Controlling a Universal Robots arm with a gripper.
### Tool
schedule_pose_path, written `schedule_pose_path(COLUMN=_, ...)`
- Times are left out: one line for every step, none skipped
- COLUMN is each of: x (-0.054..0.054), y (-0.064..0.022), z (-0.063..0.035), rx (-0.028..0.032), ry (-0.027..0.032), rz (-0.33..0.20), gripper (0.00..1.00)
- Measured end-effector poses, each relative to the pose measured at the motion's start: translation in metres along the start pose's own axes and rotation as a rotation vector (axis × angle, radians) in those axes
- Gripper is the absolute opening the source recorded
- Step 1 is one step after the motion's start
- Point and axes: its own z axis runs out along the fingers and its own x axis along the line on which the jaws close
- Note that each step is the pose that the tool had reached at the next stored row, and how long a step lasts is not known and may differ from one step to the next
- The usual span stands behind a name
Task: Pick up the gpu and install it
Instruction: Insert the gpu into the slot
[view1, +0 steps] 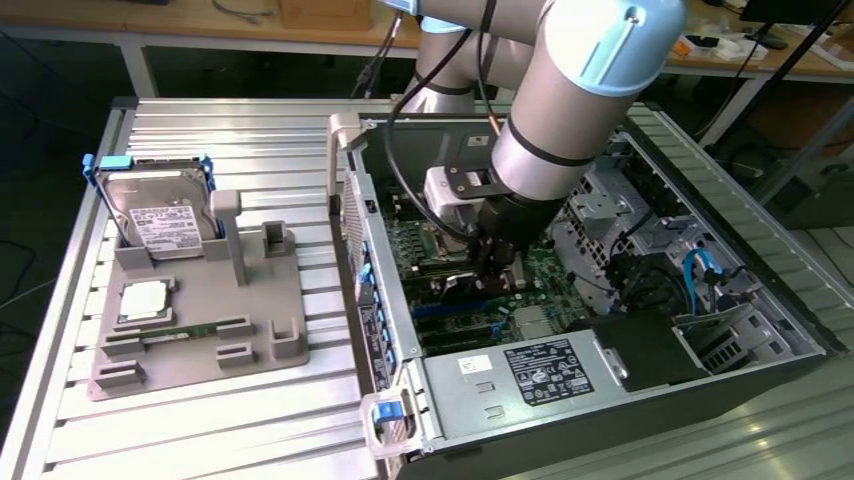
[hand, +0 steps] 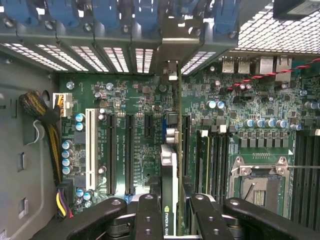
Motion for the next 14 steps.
schedule_pose_path(x=-0.0001, y=0.0018, z=0.0003, rx=0.0003, ry=0.0, rz=0.0, gripper=0.27)
schedule_pose_path(x=-0.0001, y=0.0035, z=0.0005, rx=0.0003, ry=0.0, rz=0.0, gripper=0.27)
schedule_pose_path(x=-0.0001, y=0.0043, z=0.0005, rx=0.0004, ry=0.0, rz=0.0, gripper=0.27)
schedule_pose_path(x=-0.0001, y=0.0046, z=0.0005, rx=0.0003, ry=0.0, rz=0.0, gripper=0.27)
schedule_pose_path(x=-0.0001, y=0.0047, z=0.0005, rx=0.0003, ry=0.0, rz=0.0, gripper=0.27)
schedule_pose_path(x=-0.0001, y=0.0047, z=0.0006, rx=0.0003, ry=-0.0001, rz=0.0, gripper=0.27)
schedule_pose_path(x=-0.0001, y=0.0047, z=0.0006, rx=0.0003, ry=0.0, rz=0.0, gripper=0.27)
schedule_pose_path(x=-0.0001, y=0.0048, z=0.0006, rx=0.0003, ry=-0.0001, rz=0.0, gripper=0.27)
schedule_pose_path(x=-0.0001, y=0.0047, z=0.0006, rx=0.0003, ry=-0.0001, rz=0.0, gripper=0.27)
schedule_pose_path(x=-0.0001, y=0.0047, z=0.0006, rx=0.0003, ry=0.0, rz=0.0, gripper=0.27)
schedule_pose_path(x=-0.0001, y=0.0047, z=0.0006, rx=0.0004, ry=-0.0001, rz=0.0, gripper=0.27)
schedule_pose_path(x=-0.0001, y=0.0047, z=0.0006, rx=0.0004, ry=-0.0001, rz=0.0, gripper=0.27)
schedule_pose_path(x=-0.0001, y=0.0047, z=0.0006, rx=0.0003, ry=-0.0001, rz=0.0, gripper=0.27)
schedule_pose_path(x=-0.0001, y=0.0048, z=0.0006, rx=0.0003, ry=-0.0001, rz=0.0, gripper=0.27)
